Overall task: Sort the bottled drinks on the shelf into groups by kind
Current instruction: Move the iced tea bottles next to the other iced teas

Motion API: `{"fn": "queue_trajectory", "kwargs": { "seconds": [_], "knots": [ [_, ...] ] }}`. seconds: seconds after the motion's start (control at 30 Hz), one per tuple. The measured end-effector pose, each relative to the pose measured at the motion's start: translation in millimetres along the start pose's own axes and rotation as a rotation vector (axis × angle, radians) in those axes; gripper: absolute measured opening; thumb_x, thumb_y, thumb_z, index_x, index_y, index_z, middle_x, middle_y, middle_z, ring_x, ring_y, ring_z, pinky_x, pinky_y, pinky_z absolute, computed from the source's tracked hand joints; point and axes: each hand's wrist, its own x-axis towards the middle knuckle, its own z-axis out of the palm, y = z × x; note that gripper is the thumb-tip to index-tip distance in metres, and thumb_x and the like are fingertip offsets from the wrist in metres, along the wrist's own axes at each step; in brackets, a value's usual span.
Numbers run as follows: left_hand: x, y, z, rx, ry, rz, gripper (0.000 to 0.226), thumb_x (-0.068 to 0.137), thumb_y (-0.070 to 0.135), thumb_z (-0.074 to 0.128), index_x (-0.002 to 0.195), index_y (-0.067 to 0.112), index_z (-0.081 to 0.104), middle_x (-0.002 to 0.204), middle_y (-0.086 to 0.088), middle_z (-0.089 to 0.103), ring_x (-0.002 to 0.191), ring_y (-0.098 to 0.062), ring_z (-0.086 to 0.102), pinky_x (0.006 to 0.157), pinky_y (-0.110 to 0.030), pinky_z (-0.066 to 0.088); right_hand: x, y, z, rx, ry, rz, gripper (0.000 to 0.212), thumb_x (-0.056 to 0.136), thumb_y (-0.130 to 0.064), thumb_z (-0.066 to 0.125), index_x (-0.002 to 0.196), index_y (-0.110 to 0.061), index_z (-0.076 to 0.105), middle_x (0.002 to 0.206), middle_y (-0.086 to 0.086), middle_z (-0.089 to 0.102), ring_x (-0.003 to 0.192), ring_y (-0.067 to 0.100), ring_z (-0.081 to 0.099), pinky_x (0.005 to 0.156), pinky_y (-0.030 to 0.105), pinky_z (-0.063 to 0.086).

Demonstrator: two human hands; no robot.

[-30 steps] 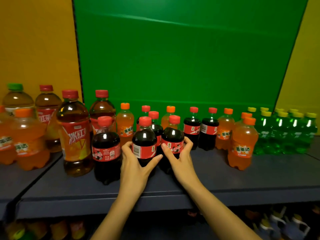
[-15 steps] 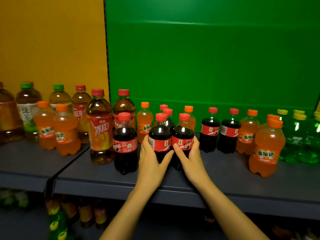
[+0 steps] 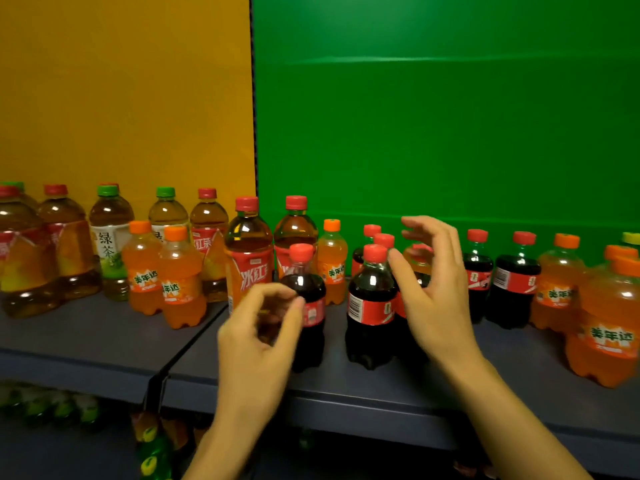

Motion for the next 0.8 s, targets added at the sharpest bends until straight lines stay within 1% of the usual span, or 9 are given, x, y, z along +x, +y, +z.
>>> {"fn": "queue_trajectory", "kwargs": {
  "seconds": [0.07,0.17,0.23,0.3,0.37,0.5,0.6,0.73,0.8],
  "knots": [
    [19,-12,-16,0.039,0.073,0.031,0.023,0.078,0.041,0.058,0.094,0.025,0.057,0.090,0.009,0.061,0.087,-0.009,0.060,0.074,-0.019,0.049,17,-15,16,0.034,-0.085,0.005,0.027,0.087,-0.020,0.054,0.114,-0.022,0.049,0.112,-0.009,0.049,0.105,0.006,0.053,0.092,0.017,0.043],
    [49,-41,-31,0.131,0.136,0.000,0.047,0.075,0.044,0.060,0.113,0.021,0.047,0.110,0.001,0.054,0.103,-0.016,0.054,0.088,-0.032,0.048,45,-30,44,-0.041,-0.283,0.059,0.032,0.090,-0.020,0.056,0.121,-0.014,0.049,0.121,0.002,0.050,0.112,0.013,0.053,0.098,0.023,0.042],
    [66,-60,-34,0.149,0.094,-0.051,0.064,0.072,0.049,0.066,0.123,0.020,0.040,0.121,0.001,0.048,0.114,-0.018,0.050,0.096,-0.037,0.045,63,-35,63,-0.179,-0.395,0.122,0.046,0.090,-0.029,0.056,0.129,-0.010,0.044,0.130,0.005,0.048,0.119,0.017,0.049,0.103,0.031,0.038],
    [79,-75,-34,0.137,0.003,-0.133,0.076,0.068,0.043,0.077,0.128,0.019,0.035,0.128,-0.002,0.046,0.119,-0.019,0.049,0.098,-0.033,0.043,80,-35,81,-0.301,-0.481,0.219,0.058,0.088,-0.038,0.055,0.134,-0.008,0.039,0.137,0.008,0.046,0.124,0.022,0.046,0.105,0.037,0.036],
    [88,-85,-32,0.097,-0.103,-0.234,0.080,0.061,0.039,0.081,0.125,0.021,0.036,0.127,-0.002,0.051,0.116,-0.017,0.052,0.096,-0.031,0.044,92,-31,94,-0.363,-0.601,0.361,0.060,0.085,-0.044,0.059,0.131,-0.010,0.042,0.134,0.009,0.050,0.120,0.024,0.050,0.102,0.037,0.039],
    [97,-101,-30,-0.067,-0.245,-0.355,0.087,0.044,0.054,0.085,0.116,0.023,0.049,0.112,0.003,0.064,0.103,-0.014,0.063,0.091,-0.041,0.052,105,-16,109,-0.254,-0.890,0.530,0.033,0.080,-0.036,0.068,0.107,-0.019,0.062,0.113,0.009,0.066,0.105,0.027,0.062,0.098,0.049,0.046],
    [100,-109,-28,-0.144,-0.299,-0.353,0.086,0.042,0.051,0.083,0.118,0.024,0.053,0.110,0.004,0.067,0.100,-0.012,0.065,0.088,-0.040,0.054,109,-12,109,-0.204,-1.012,0.608,0.041,0.073,-0.029,0.076,0.111,-0.019,0.062,0.111,0.006,0.069,0.103,0.025,0.065,0.095,0.048,0.049],
    [98,-110,-25,-0.254,-0.283,-0.347,0.083,0.047,0.038,0.089,0.120,0.020,0.052,0.111,0.003,0.067,0.099,-0.010,0.066,0.083,-0.027,0.055,110,-6,116,-0.239,-0.990,0.611,0.046,0.064,-0.022,0.082,0.106,-0.015,0.065,0.105,0.008,0.072,0.098,0.027,0.068,0.093,0.049,0.051],
    [98,-108,-23,-0.299,-0.257,-0.349,0.073,0.057,0.025,0.085,0.120,0.017,0.051,0.111,0.001,0.066,0.099,-0.009,0.065,0.078,-0.019,0.054,108,-5,118,-0.258,-0.933,0.586,0.043,0.062,-0.022,0.083,0.101,-0.011,0.067,0.101,0.009,0.072,0.095,0.027,0.069,0.091,0.048,0.052]
  ]
}}
